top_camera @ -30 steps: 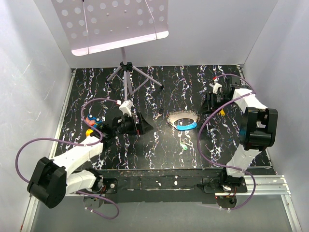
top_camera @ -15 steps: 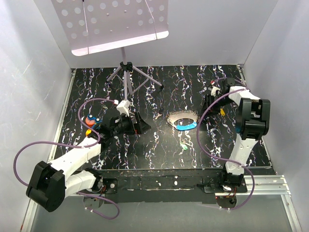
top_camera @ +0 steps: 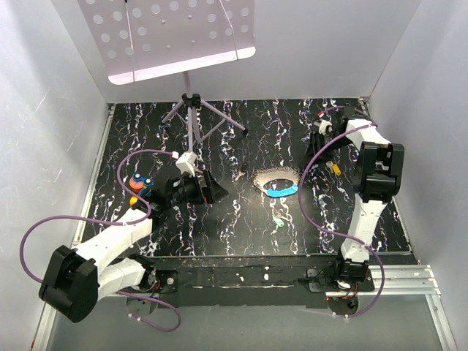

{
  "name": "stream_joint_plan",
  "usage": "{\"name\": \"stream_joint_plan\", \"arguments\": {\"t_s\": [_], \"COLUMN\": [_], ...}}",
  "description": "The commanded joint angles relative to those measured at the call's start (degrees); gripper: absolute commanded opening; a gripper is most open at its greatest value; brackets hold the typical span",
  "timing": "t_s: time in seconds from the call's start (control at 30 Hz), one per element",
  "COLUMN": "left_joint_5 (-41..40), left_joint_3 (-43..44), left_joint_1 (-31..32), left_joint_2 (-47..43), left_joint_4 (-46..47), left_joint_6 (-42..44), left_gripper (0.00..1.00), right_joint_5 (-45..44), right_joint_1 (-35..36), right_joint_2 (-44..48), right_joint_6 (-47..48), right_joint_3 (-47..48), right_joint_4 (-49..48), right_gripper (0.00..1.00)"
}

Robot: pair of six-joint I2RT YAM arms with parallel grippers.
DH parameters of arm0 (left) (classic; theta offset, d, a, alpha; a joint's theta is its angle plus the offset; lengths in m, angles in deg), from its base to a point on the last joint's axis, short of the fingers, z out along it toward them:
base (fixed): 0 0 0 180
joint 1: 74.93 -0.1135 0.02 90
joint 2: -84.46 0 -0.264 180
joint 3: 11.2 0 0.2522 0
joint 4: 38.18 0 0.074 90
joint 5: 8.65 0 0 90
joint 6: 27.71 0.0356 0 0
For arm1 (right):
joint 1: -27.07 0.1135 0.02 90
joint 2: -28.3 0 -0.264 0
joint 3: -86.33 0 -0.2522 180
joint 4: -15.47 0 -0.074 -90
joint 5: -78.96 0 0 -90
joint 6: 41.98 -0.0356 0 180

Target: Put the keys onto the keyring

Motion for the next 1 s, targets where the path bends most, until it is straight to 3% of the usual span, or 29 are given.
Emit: {"name": "stream_joint_plan", "arguments": {"t_s": [0.0,0.3,0.47,0.57,0.67,0.87,0.97], "left_joint_5": [0.7,1.5,1.7,2.1,2.0,2.0,2.5], "left_joint_3": [-0.7,-0.2,-0.1,0.2,0.6,0.8,0.7], "left_joint_1": [-0.4,-0.3,-0.5,-0.5,-0.5,-0.5,-0.5], "left_joint_2": [-1.0,-0.2,-0.8,-0.9,-1.1,-2.6,-1.8], "left_joint_4": [1.4,1.7,1.6,1.7,2.0,1.5,2.5], "left_joint_6": [0.0,0.1,0.4,1.2,1.6,2.5,1.8], "left_gripper": [0.96,0.95,0.95,0.96,0.96,0.96,0.96], "right_joint_5": [4.8,1.6,6.6,8.9,9.5,7.6,4.5], "right_joint_1": [-0.1,2.8,3.2,3.2,5.0,9.4,13.6], "right_joint_2": [-2.2,-2.1,6.8,12.8,13.3,8.6,9.8], "right_joint_6": [10.1,26.6,54.5,73.6,82.4,77.7,67.9], "right_joint_3": [5.6,11.6,3.9,-2.8,-3.8,2.4,0.4], "right_joint_4": [8.6,13.7,13.0,10.9,10.0,12.9,7.4], "right_gripper": [0.4,0.42,0.42,0.5,0.57,0.49,0.48]}}
